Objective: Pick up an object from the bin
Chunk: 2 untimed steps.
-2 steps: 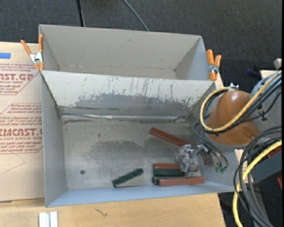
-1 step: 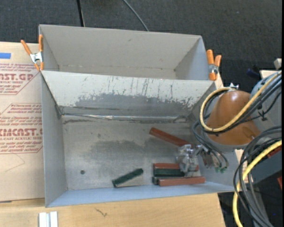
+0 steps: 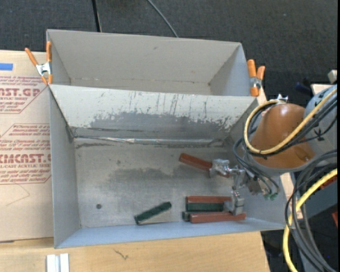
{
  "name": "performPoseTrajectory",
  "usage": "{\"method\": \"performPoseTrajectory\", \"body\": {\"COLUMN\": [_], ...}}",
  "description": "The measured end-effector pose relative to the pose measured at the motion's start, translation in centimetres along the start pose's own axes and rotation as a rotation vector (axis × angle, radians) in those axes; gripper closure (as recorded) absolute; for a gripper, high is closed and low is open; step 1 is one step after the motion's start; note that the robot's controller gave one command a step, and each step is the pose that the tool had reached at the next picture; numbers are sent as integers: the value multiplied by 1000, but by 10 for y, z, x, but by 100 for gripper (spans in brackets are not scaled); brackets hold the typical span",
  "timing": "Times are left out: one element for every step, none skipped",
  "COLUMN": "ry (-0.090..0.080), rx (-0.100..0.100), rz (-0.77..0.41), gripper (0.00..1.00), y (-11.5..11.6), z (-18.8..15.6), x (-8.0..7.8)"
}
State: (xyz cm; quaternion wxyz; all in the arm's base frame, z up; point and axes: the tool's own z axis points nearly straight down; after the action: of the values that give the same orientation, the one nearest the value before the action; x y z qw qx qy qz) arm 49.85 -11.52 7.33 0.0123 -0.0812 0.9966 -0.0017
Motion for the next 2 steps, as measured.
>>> {"method": "performPoseTrajectory", "body": {"ry": [22, 0], "rx": [-6, 0], "rz": [0, 0], "gripper": [100, 0], "y": [1, 0], "z": [3, 0], "x": [6, 0]}}
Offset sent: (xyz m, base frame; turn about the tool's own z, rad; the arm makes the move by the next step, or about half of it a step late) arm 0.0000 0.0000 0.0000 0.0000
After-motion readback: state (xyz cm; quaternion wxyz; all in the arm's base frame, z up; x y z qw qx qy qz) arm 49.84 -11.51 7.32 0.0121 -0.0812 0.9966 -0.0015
